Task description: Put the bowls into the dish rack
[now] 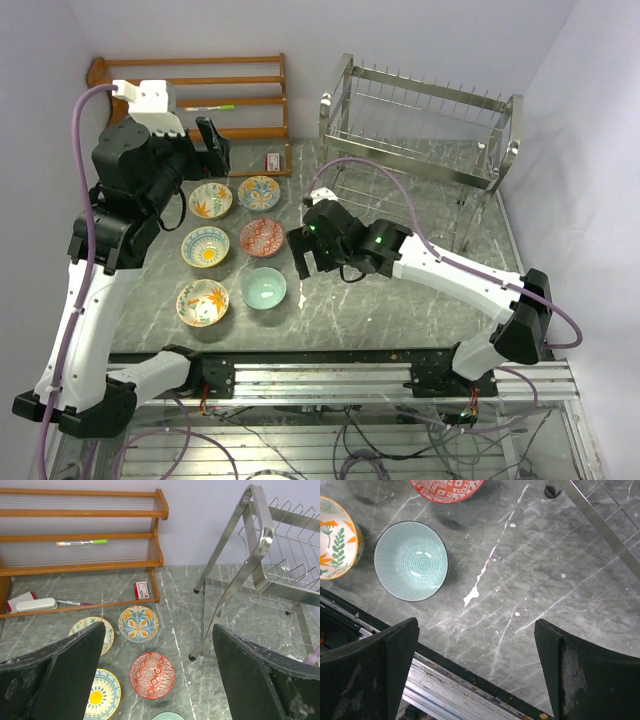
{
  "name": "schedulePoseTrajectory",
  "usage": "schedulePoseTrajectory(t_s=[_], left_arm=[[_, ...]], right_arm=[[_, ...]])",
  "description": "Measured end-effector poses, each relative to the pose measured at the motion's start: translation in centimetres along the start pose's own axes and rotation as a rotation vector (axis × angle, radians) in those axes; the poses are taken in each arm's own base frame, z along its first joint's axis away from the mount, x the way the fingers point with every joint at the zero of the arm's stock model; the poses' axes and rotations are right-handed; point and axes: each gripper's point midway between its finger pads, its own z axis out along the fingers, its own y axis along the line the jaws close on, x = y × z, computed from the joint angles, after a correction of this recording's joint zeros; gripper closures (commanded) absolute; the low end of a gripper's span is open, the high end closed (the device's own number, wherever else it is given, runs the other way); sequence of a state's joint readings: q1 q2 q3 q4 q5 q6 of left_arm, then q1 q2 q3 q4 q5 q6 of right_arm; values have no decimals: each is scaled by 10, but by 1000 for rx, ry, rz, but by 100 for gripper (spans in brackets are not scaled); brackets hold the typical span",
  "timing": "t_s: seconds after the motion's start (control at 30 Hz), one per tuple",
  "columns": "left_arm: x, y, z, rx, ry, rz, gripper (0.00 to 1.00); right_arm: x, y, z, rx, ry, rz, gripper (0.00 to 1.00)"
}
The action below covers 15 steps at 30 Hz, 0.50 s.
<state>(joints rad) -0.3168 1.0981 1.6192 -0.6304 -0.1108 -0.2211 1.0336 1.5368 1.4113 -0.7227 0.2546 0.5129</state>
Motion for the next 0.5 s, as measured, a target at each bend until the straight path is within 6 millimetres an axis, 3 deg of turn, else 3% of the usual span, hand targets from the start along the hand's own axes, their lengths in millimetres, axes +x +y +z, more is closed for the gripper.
schedulePoseTrajectory(t_s=[0.33,0.5], left_arm=[[-12,4,-14,-19,-32,-11,0],[-21,10,-28,-50,-59,-14,0]], right_arm=[[-6,-2,-17,4,22,-52,0],[5,3,-13,-53,41,-91,0]])
